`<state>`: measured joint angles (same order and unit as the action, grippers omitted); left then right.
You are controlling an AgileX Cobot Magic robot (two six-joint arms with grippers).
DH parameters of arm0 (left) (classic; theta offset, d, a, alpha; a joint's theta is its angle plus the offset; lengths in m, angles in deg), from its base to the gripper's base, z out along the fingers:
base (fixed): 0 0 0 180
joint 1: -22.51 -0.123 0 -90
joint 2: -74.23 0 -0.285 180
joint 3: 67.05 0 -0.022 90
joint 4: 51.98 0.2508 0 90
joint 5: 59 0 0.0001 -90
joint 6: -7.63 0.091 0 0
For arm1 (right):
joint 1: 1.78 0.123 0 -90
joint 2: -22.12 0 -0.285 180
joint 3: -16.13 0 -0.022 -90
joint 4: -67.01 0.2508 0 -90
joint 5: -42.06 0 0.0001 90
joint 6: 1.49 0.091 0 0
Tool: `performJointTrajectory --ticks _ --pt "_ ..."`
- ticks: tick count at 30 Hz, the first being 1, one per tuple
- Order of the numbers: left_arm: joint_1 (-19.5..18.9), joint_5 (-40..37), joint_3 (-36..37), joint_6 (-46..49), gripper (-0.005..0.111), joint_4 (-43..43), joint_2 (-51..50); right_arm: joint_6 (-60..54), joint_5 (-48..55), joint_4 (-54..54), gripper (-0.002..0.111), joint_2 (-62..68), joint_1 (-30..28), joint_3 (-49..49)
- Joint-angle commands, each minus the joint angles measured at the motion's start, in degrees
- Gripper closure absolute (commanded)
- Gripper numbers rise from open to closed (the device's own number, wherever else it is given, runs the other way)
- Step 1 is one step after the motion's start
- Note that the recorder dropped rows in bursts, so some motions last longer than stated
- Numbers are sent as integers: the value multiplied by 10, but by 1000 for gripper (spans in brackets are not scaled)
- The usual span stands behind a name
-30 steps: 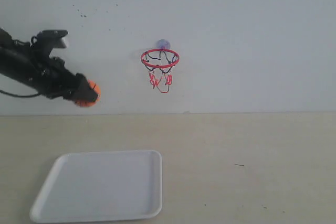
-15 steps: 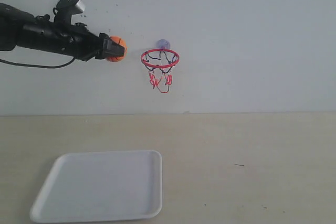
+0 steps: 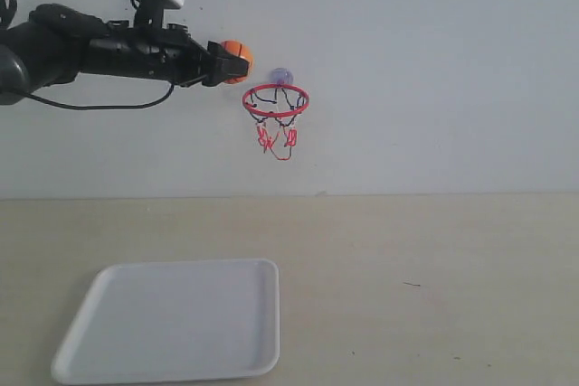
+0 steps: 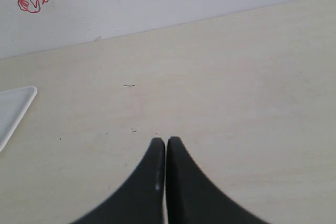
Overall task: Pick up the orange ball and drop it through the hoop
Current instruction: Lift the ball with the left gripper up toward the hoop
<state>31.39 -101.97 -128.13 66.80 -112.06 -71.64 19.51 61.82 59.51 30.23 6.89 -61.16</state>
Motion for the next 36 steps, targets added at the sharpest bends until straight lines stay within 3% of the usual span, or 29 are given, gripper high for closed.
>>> performJointTrajectory --ticks 1,12,36 --pt "12 2 -12 14 103 -27 -2 -5 -6 -5 108 -3 -2 1" --pt "37 45 -12 31 103 -44 -2 -5 -6 -5 108 -3 -2 1" --pt "38 74 -13 58 103 -127 -34 -5 -6 -5 108 -3 -2 1"
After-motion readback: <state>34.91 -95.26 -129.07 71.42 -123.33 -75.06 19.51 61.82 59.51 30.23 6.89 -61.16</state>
